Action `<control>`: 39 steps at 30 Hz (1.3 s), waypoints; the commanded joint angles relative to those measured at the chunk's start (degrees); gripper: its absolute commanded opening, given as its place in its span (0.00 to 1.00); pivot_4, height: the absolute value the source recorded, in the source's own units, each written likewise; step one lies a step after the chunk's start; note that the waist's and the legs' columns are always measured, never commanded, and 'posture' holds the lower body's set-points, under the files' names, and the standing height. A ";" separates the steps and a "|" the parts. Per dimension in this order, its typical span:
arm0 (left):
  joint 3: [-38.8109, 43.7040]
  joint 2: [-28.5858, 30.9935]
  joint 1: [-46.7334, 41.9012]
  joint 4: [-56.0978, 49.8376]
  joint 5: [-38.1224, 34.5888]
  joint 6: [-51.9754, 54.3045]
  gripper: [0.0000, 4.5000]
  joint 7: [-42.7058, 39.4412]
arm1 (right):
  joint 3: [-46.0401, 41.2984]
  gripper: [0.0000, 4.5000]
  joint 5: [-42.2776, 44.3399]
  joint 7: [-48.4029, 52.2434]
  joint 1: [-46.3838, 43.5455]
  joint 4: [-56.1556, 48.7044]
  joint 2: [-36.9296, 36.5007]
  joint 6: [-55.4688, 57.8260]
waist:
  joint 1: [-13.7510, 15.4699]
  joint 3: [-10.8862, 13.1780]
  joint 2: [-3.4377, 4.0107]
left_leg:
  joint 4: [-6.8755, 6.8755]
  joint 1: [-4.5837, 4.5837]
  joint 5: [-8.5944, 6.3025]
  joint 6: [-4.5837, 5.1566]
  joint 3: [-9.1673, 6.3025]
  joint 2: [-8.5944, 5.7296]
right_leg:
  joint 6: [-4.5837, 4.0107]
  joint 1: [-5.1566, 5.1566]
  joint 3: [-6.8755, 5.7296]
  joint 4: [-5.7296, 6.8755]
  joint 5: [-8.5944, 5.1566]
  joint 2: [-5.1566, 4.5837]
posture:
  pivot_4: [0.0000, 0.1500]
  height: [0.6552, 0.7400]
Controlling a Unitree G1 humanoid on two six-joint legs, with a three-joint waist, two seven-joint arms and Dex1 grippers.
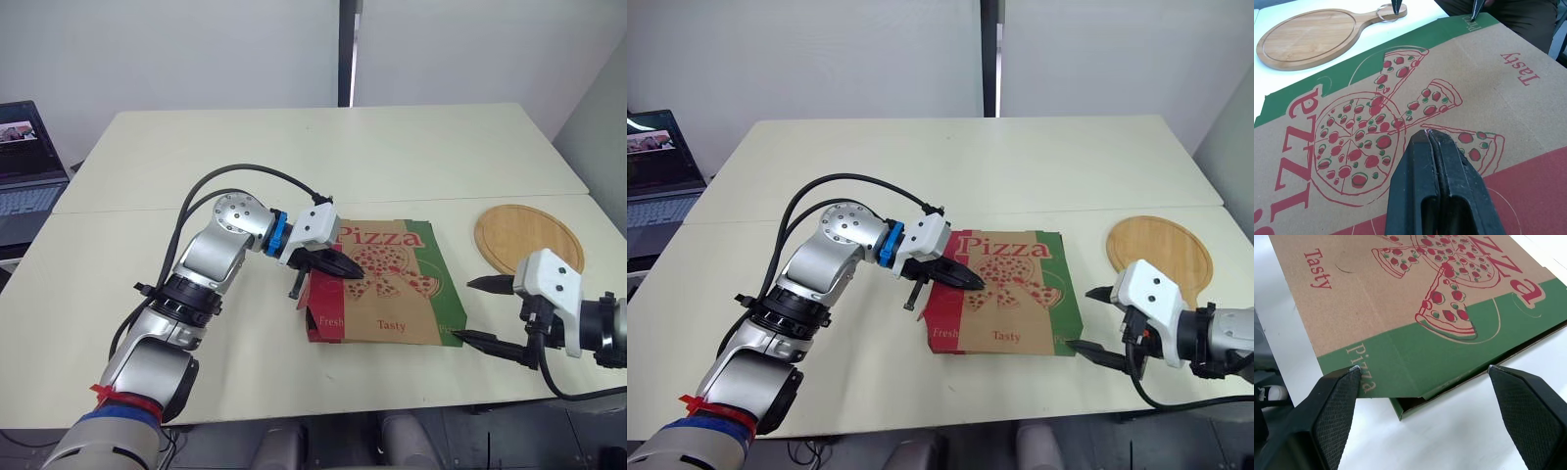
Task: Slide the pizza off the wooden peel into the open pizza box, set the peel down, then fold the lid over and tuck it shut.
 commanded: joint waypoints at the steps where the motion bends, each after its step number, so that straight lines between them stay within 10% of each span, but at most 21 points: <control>1: 1.31 0.20 -0.33 -0.77 -0.61 -0.74 0.00 0.00 | -2.43 0.99 2.48 1.05 -0.86 -1.66 -0.33 0.69 | 0.02 0.00 0.00 | 0.00 0.00 0.00 0.00 -0.02 0.00 | 0.00 0.00 -0.01 0.00 0.00 0.00 | 1.00 0.93; 16: 6.10 1.79 -0.72 -2.85 -4.43 4.84 0.00 1.89 | 1.11 0.99 2.85 -2.40 -5.75 -3.14 0.70 1.10 | -0.02 0.00 0.00 | -0.01 -0.01 0.00 0.00 -0.02 0.00 | 0.00 -0.01 -0.01 0.00 0.00 0.00 | 1.00 0.93; 27: 5.24 15.35 3.38 -0.43 0.04 1.57 0.00 -4.54 | 1.62 0.99 2.99 -2.51 -6.71 -2.94 0.74 1.06 | -0.10 0.00 0.00 | -0.05 0.01 0.00 0.00 0.01 0.01 | -0.01 -0.02 -0.01 -0.02 0.00 -0.01 | 1.00 0.93; 39: 2.98 11.65 6.78 -4.04 1.42 0.56 0.00 -1.86 | 2.11 0.99 2.94 -2.27 -7.45 -2.55 0.58 0.95 | 0.49 0.01 -0.01 | -0.08 -0.03 0.00 0.00 -0.03 0.02 | -0.02 -0.04 -0.04 -0.04 0.00 0.00 | 1.00 0.93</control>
